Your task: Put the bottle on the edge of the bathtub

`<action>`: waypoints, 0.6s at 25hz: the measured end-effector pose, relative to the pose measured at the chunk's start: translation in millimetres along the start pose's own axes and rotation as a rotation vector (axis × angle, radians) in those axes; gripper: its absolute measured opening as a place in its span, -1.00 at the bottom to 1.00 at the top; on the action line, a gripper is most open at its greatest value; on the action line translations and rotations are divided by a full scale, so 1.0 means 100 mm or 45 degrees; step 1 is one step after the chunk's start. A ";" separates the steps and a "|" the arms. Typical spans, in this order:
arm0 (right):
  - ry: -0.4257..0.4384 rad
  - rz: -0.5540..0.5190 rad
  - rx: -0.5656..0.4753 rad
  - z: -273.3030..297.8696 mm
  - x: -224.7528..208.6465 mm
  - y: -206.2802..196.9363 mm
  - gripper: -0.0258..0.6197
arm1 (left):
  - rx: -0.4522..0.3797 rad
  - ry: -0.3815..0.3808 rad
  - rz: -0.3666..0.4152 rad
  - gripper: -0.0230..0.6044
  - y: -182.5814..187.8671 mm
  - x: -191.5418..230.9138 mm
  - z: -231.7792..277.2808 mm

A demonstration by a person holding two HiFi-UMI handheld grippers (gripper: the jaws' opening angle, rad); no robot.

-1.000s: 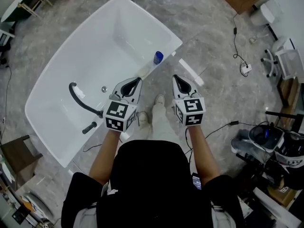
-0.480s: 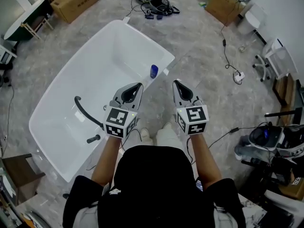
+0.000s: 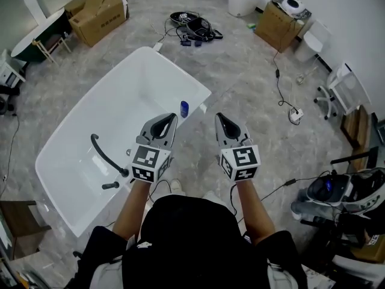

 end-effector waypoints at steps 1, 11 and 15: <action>0.009 -0.015 -0.007 -0.03 -0.03 0.04 -0.85 | -0.018 0.006 0.003 -0.88 0.05 -0.05 0.01; 0.046 -0.020 -0.077 -0.35 -0.35 0.23 -0.85 | -0.052 0.055 0.087 -0.88 0.31 -0.53 0.06; 0.057 -0.012 -0.088 -0.44 -0.34 0.21 -0.85 | -0.047 0.079 0.091 -0.88 0.30 -0.62 0.00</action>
Point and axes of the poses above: the fingertips, and each gripper's own axes: z forward along the fingers, x to its left, y out of its top, the point moved 8 cm from there along -z, backward along the fingers, and after that the axes turned 11 degrees about -y, right-handed, at the moved point
